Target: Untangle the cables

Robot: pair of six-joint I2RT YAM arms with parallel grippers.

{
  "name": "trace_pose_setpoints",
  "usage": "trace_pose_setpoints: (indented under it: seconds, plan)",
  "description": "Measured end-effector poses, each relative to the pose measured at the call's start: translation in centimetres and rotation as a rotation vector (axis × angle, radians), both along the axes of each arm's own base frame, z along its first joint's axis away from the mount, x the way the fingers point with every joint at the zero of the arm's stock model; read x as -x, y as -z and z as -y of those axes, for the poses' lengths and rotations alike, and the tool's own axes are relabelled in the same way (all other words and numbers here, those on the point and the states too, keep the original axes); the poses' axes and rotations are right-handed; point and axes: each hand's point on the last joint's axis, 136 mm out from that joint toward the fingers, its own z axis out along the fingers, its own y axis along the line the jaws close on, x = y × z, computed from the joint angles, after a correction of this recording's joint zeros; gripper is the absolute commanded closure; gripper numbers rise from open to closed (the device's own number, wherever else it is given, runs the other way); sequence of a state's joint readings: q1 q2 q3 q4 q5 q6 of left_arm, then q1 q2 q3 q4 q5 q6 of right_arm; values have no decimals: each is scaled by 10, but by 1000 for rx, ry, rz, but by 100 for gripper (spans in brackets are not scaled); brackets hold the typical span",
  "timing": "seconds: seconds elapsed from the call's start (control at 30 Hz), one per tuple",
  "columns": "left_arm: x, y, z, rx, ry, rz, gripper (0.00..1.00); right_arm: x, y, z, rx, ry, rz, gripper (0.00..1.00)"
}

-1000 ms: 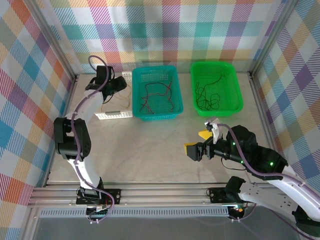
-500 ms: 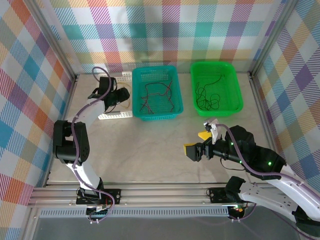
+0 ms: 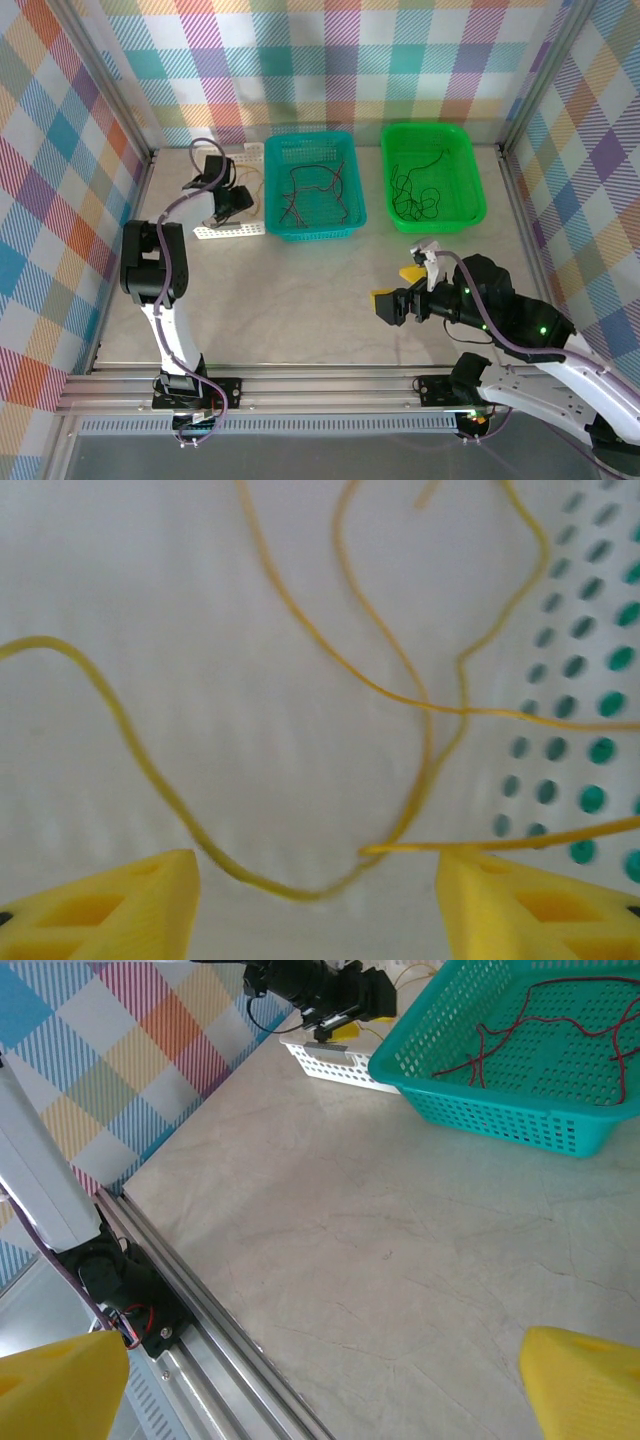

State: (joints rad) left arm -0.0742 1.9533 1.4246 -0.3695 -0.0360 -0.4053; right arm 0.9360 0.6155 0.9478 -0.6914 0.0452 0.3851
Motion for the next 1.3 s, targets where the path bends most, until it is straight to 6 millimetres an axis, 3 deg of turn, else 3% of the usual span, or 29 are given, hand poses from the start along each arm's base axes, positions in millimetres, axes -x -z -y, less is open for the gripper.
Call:
trace_pose_setpoints:
  seconds: [0.23, 0.47, 0.57, 0.7, 0.73, 0.83, 1.0, 1.07, 1.13, 1.23, 1.3]
  plan:
    - [-7, -21, -41, -28, -108, 6, 35, 0, 2, -1, 5, 1, -8, 0]
    - [-6, -37, -40, 17, -121, 37, 29, -1, 4, -1, 13, 5, -12, 0]
    - [-1, -64, -31, 63, -107, 100, 22, -7, 6, 1, 27, 33, -5, 0]
    - [9, -123, -16, 108, -67, 246, 8, -25, 15, 12, 62, 150, 24, 0]
    - [13, -140, -10, 110, -50, 285, 1, -30, 17, 17, 77, 189, 35, 0]
    - [29, -184, 8, 116, -6, 390, 0, -46, 19, 30, 119, 298, 75, 0]
    - [72, -229, 23, 98, 34, 503, 0, -80, 17, 51, 190, 472, 142, 0]
    - [93, -236, 22, 79, 28, 534, 0, -98, 19, 64, 224, 544, 152, 0]
    - [115, -237, 18, 64, 17, 557, 0, -125, 24, 90, 241, 662, 126, 0]
    - [140, -233, 13, 38, 1, 575, 0, -158, 40, 130, 236, 800, 35, 0]
    - [152, -229, 9, 14, -9, 576, 0, -171, 52, 142, 241, 837, -14, 0]
